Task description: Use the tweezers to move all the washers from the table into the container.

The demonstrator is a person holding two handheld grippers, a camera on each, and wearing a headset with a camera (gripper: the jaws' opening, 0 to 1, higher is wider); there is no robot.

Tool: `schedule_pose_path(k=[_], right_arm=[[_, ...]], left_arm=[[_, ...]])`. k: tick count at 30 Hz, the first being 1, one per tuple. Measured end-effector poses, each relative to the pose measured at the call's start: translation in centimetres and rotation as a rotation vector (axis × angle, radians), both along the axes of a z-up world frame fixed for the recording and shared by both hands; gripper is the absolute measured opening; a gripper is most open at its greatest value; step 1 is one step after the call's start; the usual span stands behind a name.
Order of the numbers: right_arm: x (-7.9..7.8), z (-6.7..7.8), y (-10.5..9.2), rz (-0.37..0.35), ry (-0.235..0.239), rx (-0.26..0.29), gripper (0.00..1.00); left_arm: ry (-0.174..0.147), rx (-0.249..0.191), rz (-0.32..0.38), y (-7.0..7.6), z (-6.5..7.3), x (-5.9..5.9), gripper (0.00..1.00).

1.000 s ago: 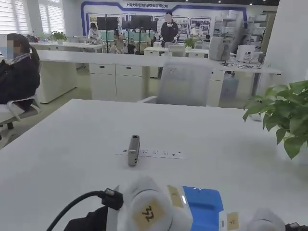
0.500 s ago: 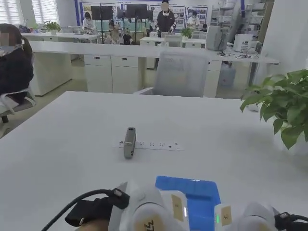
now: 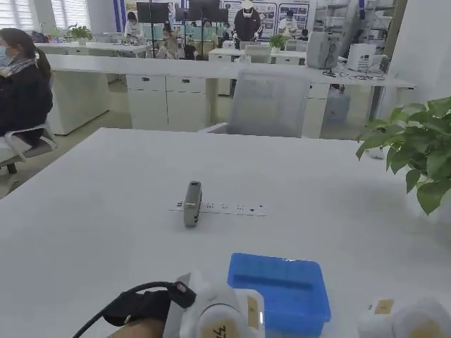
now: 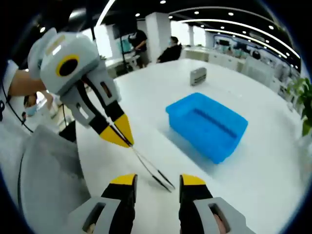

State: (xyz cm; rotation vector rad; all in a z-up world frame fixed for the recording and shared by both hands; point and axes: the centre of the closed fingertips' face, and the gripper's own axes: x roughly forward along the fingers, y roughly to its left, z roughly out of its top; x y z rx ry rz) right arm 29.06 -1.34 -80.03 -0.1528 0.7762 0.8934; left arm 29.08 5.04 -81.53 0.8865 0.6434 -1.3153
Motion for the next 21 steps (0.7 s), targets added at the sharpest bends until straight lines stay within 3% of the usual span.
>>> schedule_pose_path(k=[2, 3, 4, 7, 9, 13, 15, 18, 20, 21], right_arm=[[-0.2, 1.3, -0.8, -0.093, -0.004, 0.07, 0.38], [-0.2, 1.9, -1.6, -0.161, -0.013, 0.1, 0.42], [-0.2, 2.2, -2.2, -0.205, -0.02, 0.111, 0.45], [-0.6, 2.8, -4.6, -0.319, -0.048, 0.108, 0.52], [-0.8, 3.2, -5.7, -0.356, -0.084, 0.078, 0.54], [-1.4, 3.8, -6.7, -0.408, -0.122, 0.073, 0.6], [-1.6, 3.7, -7.0, -0.418, -0.113, 0.071, 0.61], [-1.9, 3.6, -7.3, -0.437, -0.106, 0.09, 0.61], [-2.2, 3.4, -7.0, -0.425, -0.089, 0.094, 0.63], [-2.3, 3.3, -6.8, -0.421, -0.076, 0.101, 0.66]], left_arm=[[0.025, 0.034, 0.015, 0.5, -1.2, -0.1, 0.0], [0.021, 0.055, 0.016, 0.8, -1.7, -0.1, 0.0], [0.017, 0.07, 0.015, 0.9, -2.1, 0.0, 0.0], [0.051, 0.082, 0.039, 1.0, -3.3, 0.1, 0.0], [0.05, 0.094, 0.042, 1.1, -3.8, 0.3, 0.0], [0.057, 0.117, 0.051, 1.2, -4.7, 0.5, 0.0], [0.073, 0.126, 0.051, 1.2, -5.0, 0.2, 0.0], [0.065, 0.13, 0.048, 1.3, -5.0, 0.1, 0.0], [0.078, 0.148, 0.034, 1.6, -5.3, -0.2, 0.0], [0.07, 0.128, 0.029, 1.4, -5.1, -0.2, 0.0]])
